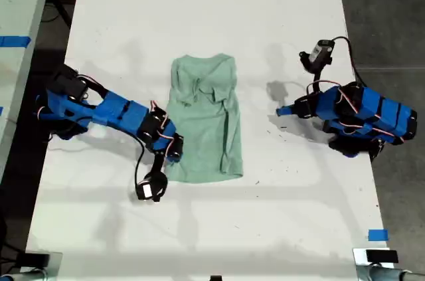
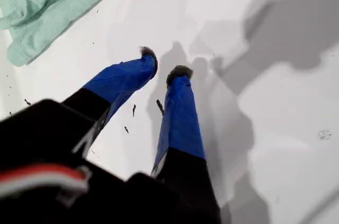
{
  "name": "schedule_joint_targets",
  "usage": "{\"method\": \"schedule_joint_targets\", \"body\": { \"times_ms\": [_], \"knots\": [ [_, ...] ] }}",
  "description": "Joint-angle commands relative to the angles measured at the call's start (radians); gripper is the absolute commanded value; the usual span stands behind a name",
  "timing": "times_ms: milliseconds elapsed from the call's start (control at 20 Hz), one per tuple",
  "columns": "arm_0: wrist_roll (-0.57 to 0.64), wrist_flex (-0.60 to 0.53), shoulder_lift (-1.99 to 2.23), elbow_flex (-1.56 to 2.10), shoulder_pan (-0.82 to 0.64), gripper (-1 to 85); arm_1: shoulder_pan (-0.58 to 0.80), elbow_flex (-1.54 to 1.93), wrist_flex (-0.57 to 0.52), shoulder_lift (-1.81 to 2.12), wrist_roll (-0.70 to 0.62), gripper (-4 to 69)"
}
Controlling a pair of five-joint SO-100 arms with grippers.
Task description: Fold t shirt
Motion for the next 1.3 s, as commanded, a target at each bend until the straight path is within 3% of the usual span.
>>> {"method": "schedule_joint_targets", "body": {
  "times_ms": [0,200,350,550,650,800,850,1150,1250],
  "knots": [
    [0.107,0.037,-0.091,-0.387,-0.077,-0.1,0.006,0.086,-0.003,0.014,-0.017,7.7],
    [0.184,-0.064,-0.167,-0.388,-0.104,0.2,0.017,0.086,-0.003,0.014,-0.023,7.6],
    [0.236,-0.175,-0.238,-0.387,-0.094,16.2,0.017,0.086,-0.002,0.014,-0.025,7.6],
    [0.301,-0.206,-0.202,-0.376,-0.072,20.4,0.017,0.086,-0.002,0.014,-0.031,7.6],
    [0.307,-0.129,-0.1,-0.364,-0.066,20.6,0.017,0.086,-0.002,0.014,-0.031,7.6],
    [0.215,0.115,0.193,-0.212,-0.092,20.2,0.017,0.086,-0.002,0.014,-0.031,7.6],
    [0.187,0.121,0.341,-0.057,-0.11,19.9,0.017,0.086,-0.002,0.014,-0.031,7.6],
    [0.009,-0.327,1.443,1.301,-0.199,17.7,0.018,0.086,-0.002,0.014,-0.021,7.6],
    [-0.052,-0.337,1.809,1.594,-0.202,16.5,0.018,0.086,-0.002,0.014,-0.021,7.6]
  ]
}}
